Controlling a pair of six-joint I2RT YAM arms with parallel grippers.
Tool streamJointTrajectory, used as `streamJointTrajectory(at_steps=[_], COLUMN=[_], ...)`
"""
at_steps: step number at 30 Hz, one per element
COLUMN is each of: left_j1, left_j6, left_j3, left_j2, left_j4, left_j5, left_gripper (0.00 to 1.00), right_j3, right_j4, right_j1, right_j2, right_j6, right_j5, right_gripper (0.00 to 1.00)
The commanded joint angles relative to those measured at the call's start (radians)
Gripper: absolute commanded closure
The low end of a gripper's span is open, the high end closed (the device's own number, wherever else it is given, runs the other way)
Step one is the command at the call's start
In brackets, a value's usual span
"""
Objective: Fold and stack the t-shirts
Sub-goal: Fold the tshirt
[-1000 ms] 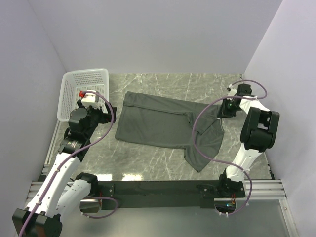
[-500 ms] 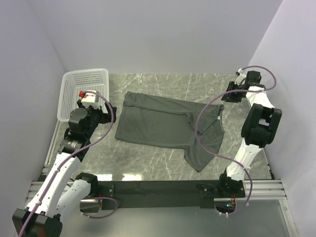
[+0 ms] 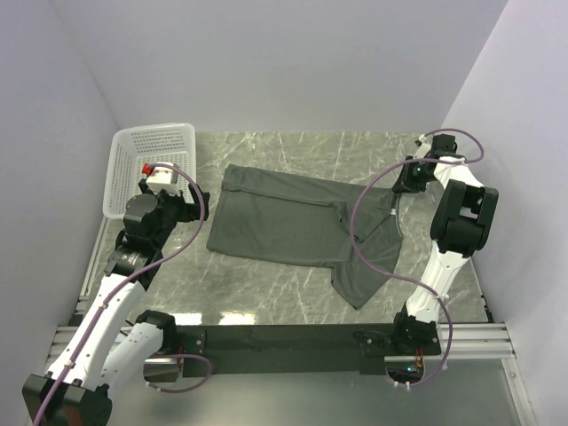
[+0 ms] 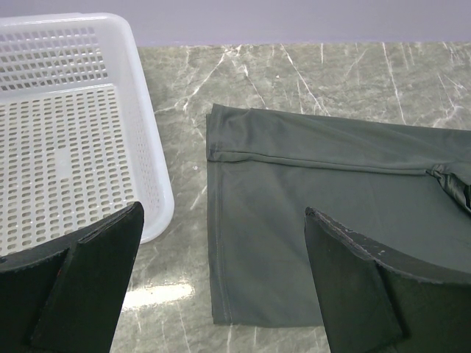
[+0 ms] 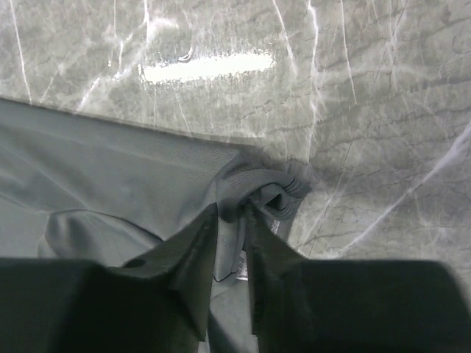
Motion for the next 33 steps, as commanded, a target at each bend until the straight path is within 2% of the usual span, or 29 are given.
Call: streamJointTrajectory(at_steps=[1,2,4,6,12,17,23,26,29,30,33], left_j1=[-0.001,-0.001,-0.001,-0.001,-0.001,-0.001,-0.001,-0.001,-0.001,-0.001,0.000], left_j6=[-0.012,-0.012,-0.012,-0.012,-0.013,-0.015,-0.016,-0.018,-0.024,-0.030,-0.049], left_j3=[0.014,0.014,0.014,0.013,0.016,0.013,0.016,0.014,0.017,0.019,0.036], left_j2=[0.002,0.004,0.002,-0.001,-0.001,-0.002,0.004,0.010,0.037,0.048,0.097], left_j4=[0.029,0.029,0.027,0.027,0.029,0.029,0.030,0.030,0.032,0.030,0.023], left_j5=[0.015,0.014,0.015,0.015,0.015,0.015,0.032,0.043,0.084,0.100,0.178], left_gripper=[0.05,0.05,0.05,0.05,0.05,0.05,0.05,0.05,0.04,0.05,0.06], right_j3=[0.040,0.039,0.033,0.002,-0.118,-0.131,-0.131,-0.127,-0.130,-0.130,-0.125], right_j4=[0.004,0.004,0.004,0.009,0.055,0.061,0.084,0.095,0.098,0.089,0.061], right_j1=[0.007,0.006,0.006,0.006,0.004,0.004,0.000,-0.003,-0.005,-0.005,-0.003], right_j2=[0.007,0.007,-0.004,-0.036,-0.105,-0.098,-0.156,-0.199,-0.236,-0.240,-0.234], right_j6=[0.013,0.013,0.013,0.001,-0.027,-0.024,-0.037,-0.047,-0.076,-0.120,-0.195], right_j5=[0.025,0.024,0.024,0.046,0.123,0.149,0.181,0.182,0.122,0.049,-0.033], right_gripper=[0.75,0.78,0.92,1.00,1.00,0.92,0.71,0.70,0.69,0.66,0.59])
